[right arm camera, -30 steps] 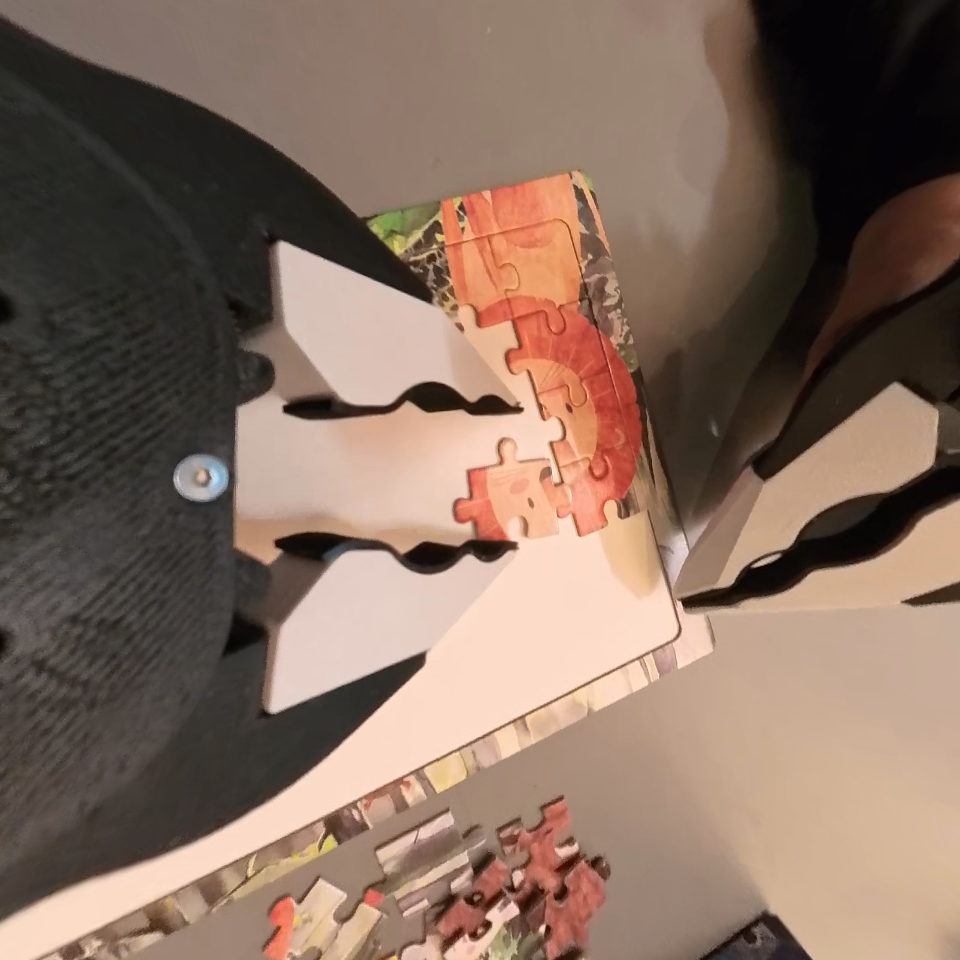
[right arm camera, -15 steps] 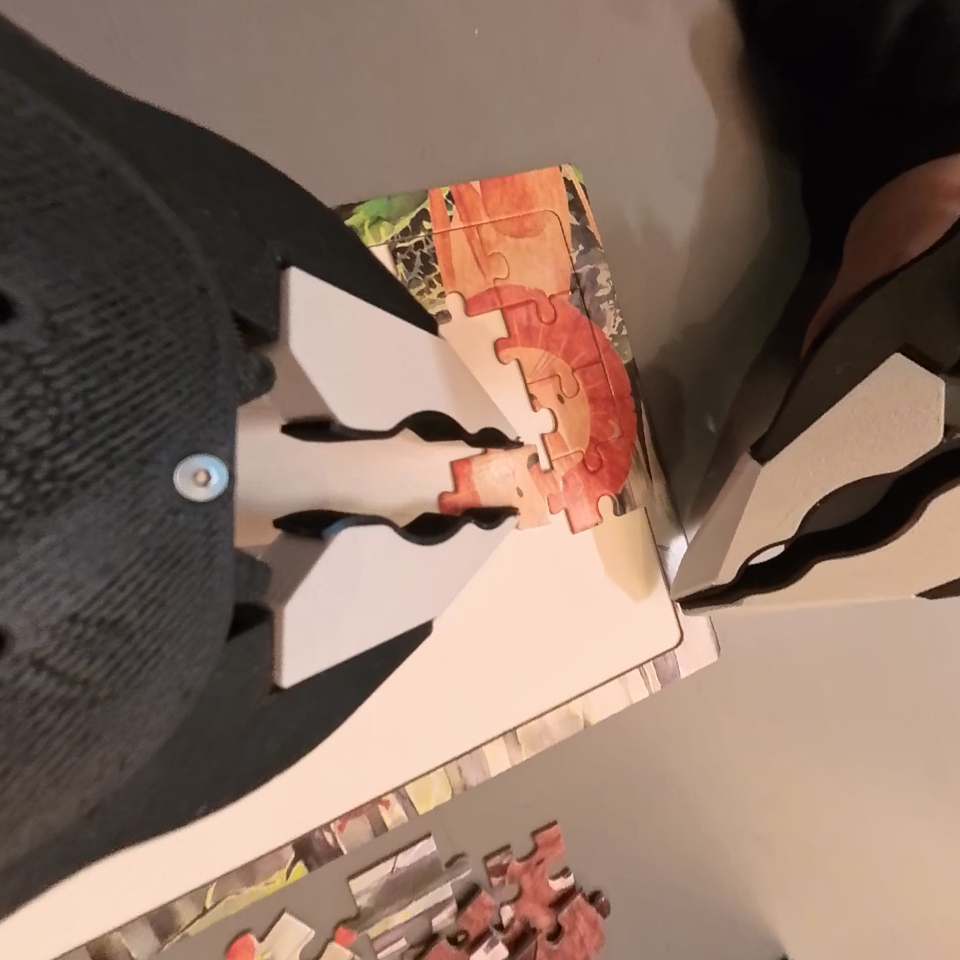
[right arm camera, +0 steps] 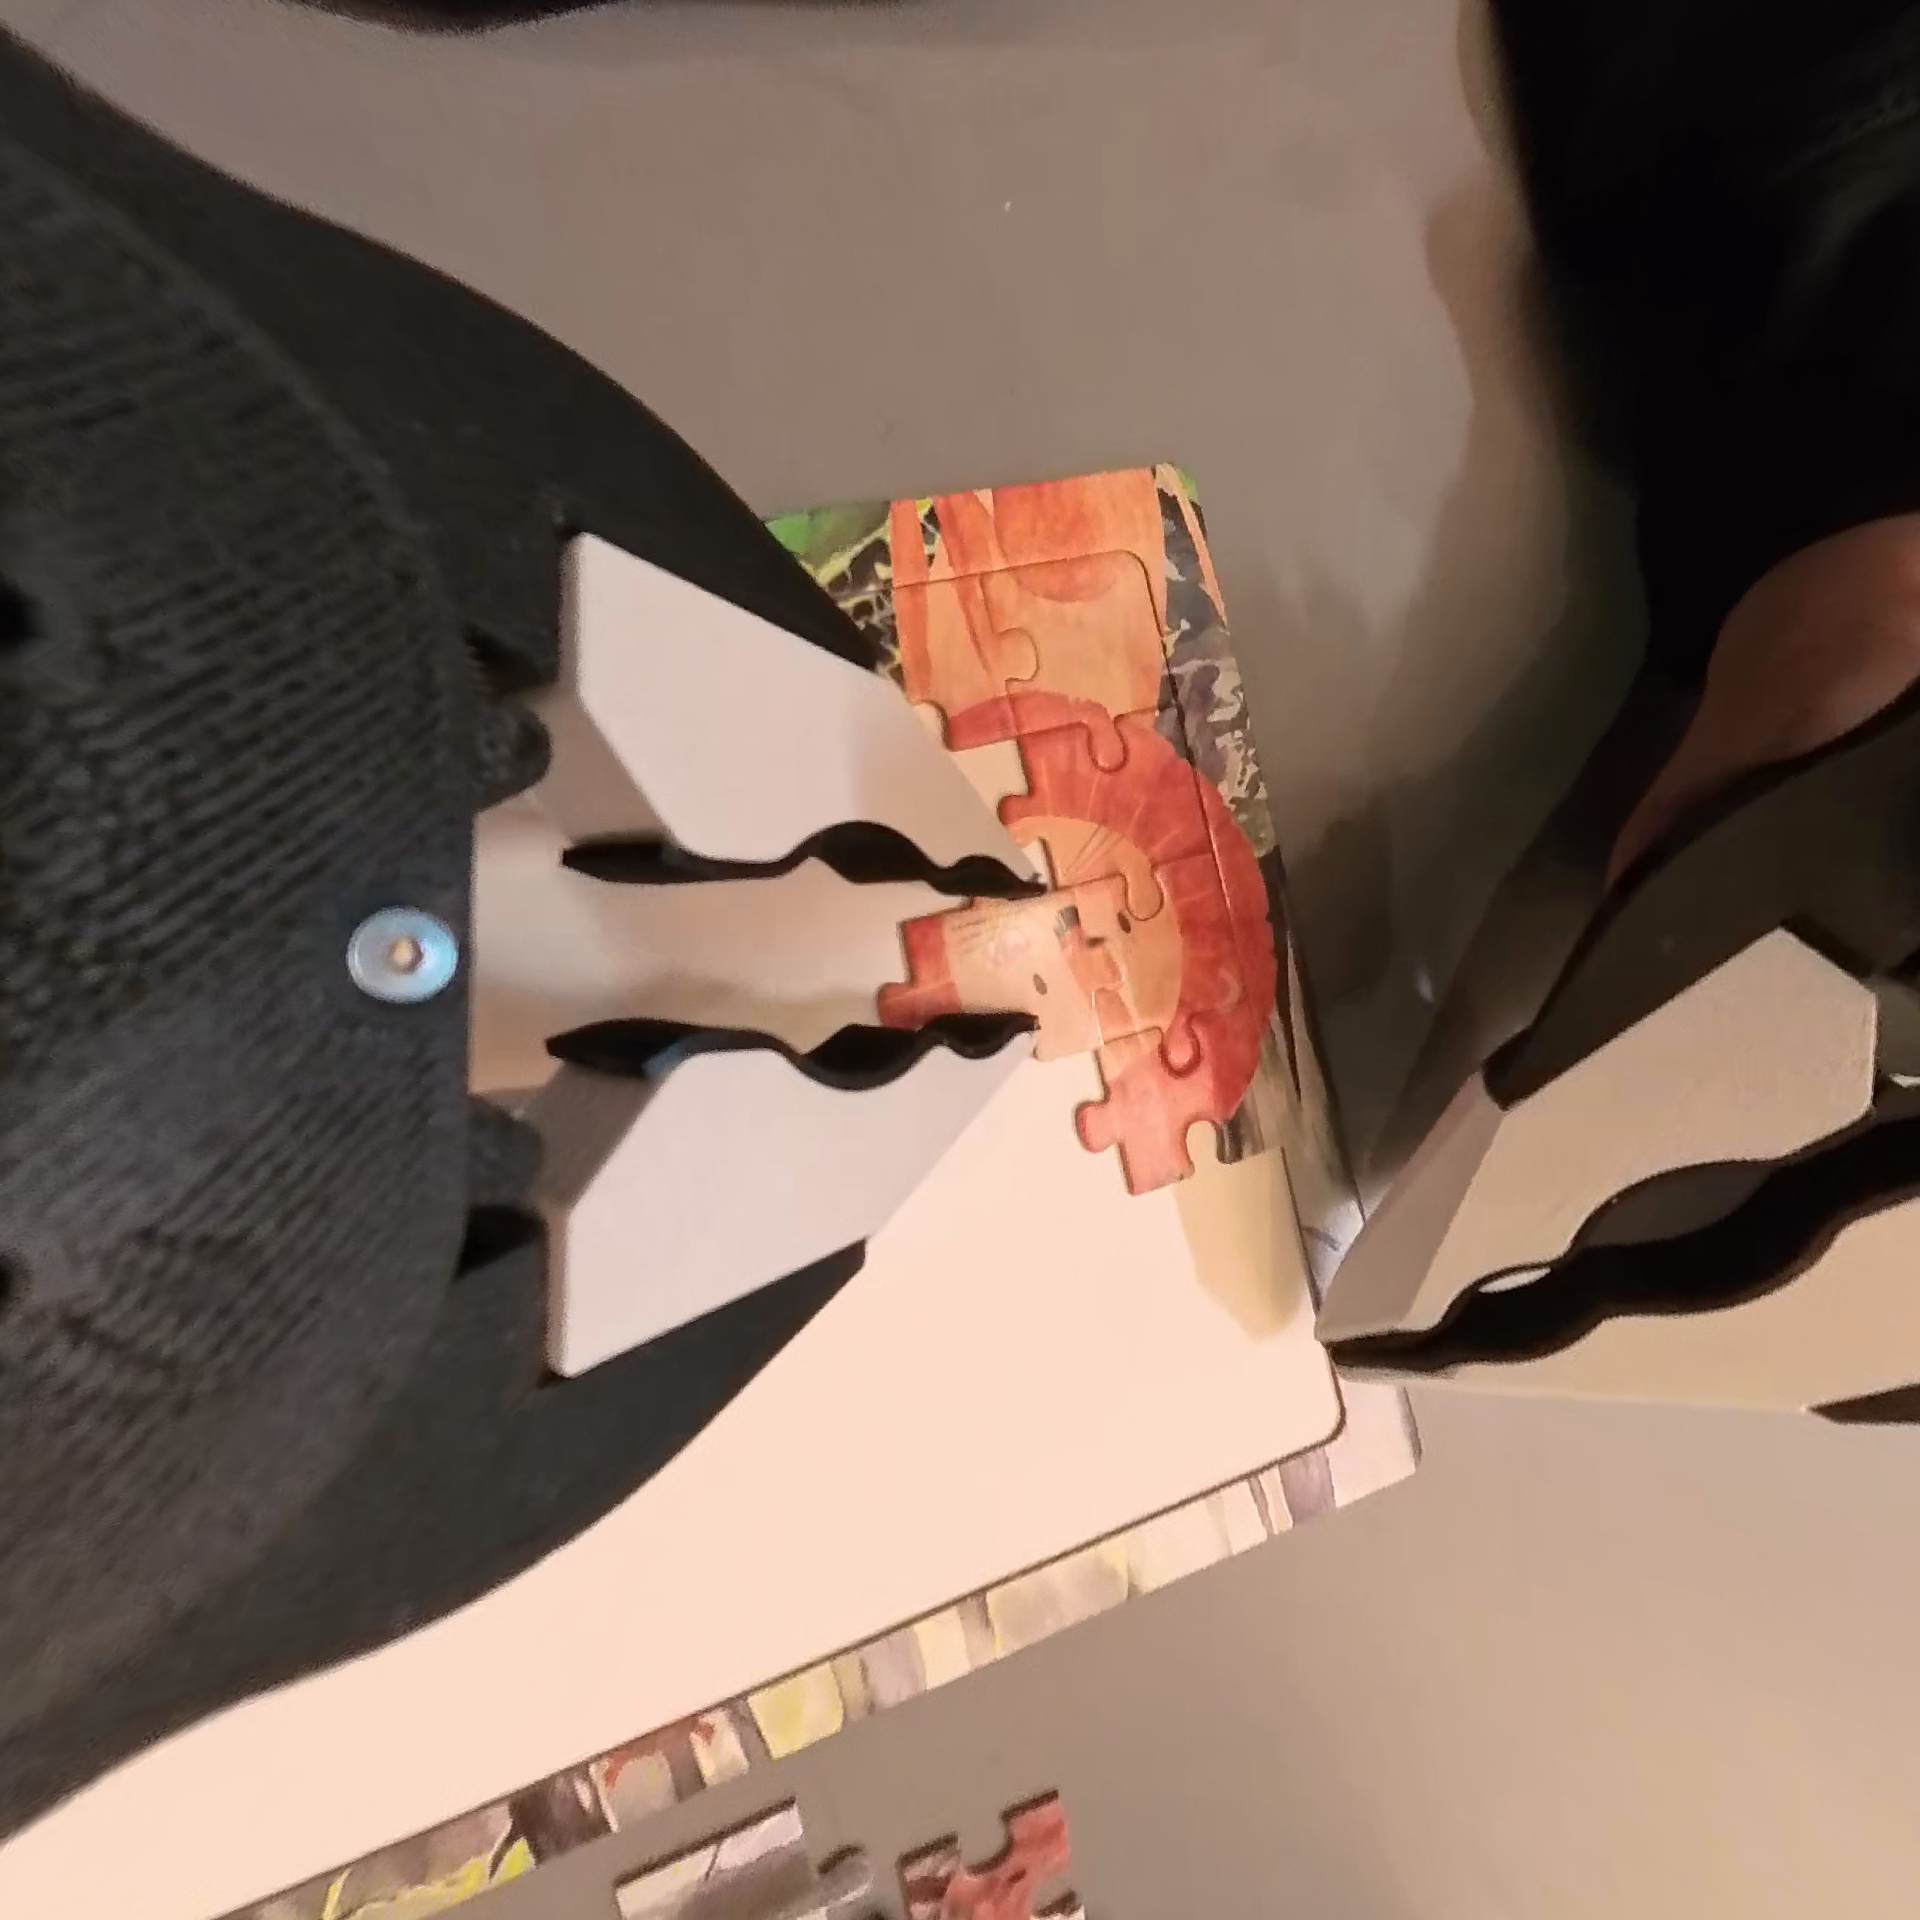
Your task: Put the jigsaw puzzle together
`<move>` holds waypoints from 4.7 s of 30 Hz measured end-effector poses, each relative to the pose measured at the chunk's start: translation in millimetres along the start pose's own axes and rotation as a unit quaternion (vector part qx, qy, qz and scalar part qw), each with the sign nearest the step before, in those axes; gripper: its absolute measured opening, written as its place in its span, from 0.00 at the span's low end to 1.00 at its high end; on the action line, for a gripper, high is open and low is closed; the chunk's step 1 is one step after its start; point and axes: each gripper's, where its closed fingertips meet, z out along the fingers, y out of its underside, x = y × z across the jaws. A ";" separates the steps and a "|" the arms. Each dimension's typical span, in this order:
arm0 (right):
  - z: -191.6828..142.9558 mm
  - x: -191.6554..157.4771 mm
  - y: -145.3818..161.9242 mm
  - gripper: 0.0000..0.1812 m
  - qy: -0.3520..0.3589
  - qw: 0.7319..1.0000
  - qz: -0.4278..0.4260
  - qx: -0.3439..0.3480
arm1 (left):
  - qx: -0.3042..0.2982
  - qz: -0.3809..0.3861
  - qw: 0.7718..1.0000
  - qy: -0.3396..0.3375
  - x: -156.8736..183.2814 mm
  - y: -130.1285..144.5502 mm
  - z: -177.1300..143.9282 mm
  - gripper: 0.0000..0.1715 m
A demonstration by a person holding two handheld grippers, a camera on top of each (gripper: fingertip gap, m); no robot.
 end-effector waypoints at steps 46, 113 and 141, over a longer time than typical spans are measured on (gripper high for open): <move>1.9 -0.8 -6.2 0.03 -0.011 0.999 0.010 0.028 | 0.000 0.003 1.000 -0.001 0.4 0.0 -0.1 0.00; -107.5 92.7 -9.2 0.00 0.134 0.970 0.070 0.192 | 0.036 -0.045 0.998 -0.025 -19.3 -1.4 -19.0 0.00; -107.2 88.3 -5.3 0.02 0.112 0.966 0.095 0.212 | 0.032 -0.060 0.998 -0.012 -18.8 2.5 -15.5 0.00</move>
